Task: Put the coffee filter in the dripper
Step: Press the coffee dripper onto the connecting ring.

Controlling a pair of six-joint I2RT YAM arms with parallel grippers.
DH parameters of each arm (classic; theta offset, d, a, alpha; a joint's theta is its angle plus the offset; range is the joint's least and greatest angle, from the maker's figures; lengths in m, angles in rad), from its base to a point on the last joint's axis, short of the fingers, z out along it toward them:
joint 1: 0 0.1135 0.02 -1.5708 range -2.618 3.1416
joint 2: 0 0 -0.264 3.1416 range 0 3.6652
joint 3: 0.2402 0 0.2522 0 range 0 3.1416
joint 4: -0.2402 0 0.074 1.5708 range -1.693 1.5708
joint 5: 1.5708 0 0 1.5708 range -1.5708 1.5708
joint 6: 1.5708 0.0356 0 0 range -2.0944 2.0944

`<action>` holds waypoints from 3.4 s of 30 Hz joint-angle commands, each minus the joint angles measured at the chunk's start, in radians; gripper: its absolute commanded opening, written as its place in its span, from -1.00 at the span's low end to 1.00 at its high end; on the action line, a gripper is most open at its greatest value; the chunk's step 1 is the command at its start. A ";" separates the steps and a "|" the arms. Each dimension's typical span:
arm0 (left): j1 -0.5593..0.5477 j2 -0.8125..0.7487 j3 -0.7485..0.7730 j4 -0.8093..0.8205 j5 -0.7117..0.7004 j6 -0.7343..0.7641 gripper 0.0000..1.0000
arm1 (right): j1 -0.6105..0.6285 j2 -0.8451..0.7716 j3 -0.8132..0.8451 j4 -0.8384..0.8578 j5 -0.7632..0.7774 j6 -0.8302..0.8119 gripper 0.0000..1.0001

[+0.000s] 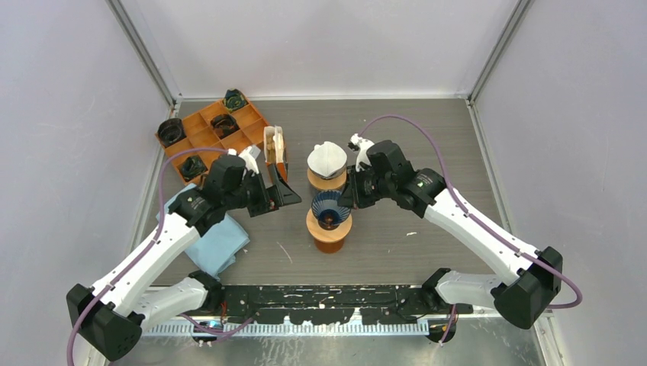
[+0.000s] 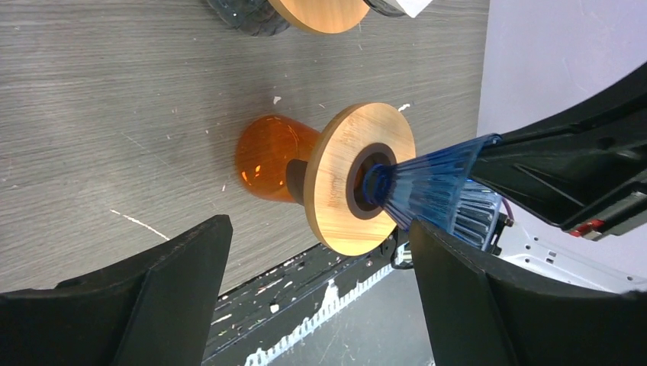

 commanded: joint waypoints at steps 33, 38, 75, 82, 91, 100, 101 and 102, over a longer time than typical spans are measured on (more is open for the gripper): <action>-0.195 0.136 0.121 0.106 -0.023 -0.034 -0.09 | 0.073 0.075 -0.013 -0.008 0.144 -0.069 -0.95; -0.207 0.156 0.127 0.106 -0.015 -0.027 -0.34 | 0.079 0.080 -0.020 -0.016 0.155 -0.075 -0.95; -0.294 0.262 0.131 -0.097 -0.132 0.060 -0.66 | 0.128 0.176 -0.144 -0.089 0.259 -0.097 -0.99; -0.295 0.229 0.171 -0.097 -0.168 0.063 -0.49 | 0.128 0.122 -0.070 -0.097 0.249 -0.103 -0.79; -0.294 0.202 0.234 -0.106 -0.215 0.072 -0.26 | 0.128 0.098 0.016 -0.101 0.238 -0.105 -0.51; -0.293 0.179 0.287 -0.124 -0.261 0.097 0.10 | 0.129 0.079 0.110 -0.101 0.220 -0.106 -0.29; -0.291 0.178 0.294 -0.129 -0.269 0.104 0.13 | 0.128 0.080 0.120 -0.102 0.220 -0.107 -0.28; -0.290 0.176 0.302 -0.136 -0.276 0.111 0.17 | 0.128 0.081 0.128 -0.102 0.221 -0.109 -0.26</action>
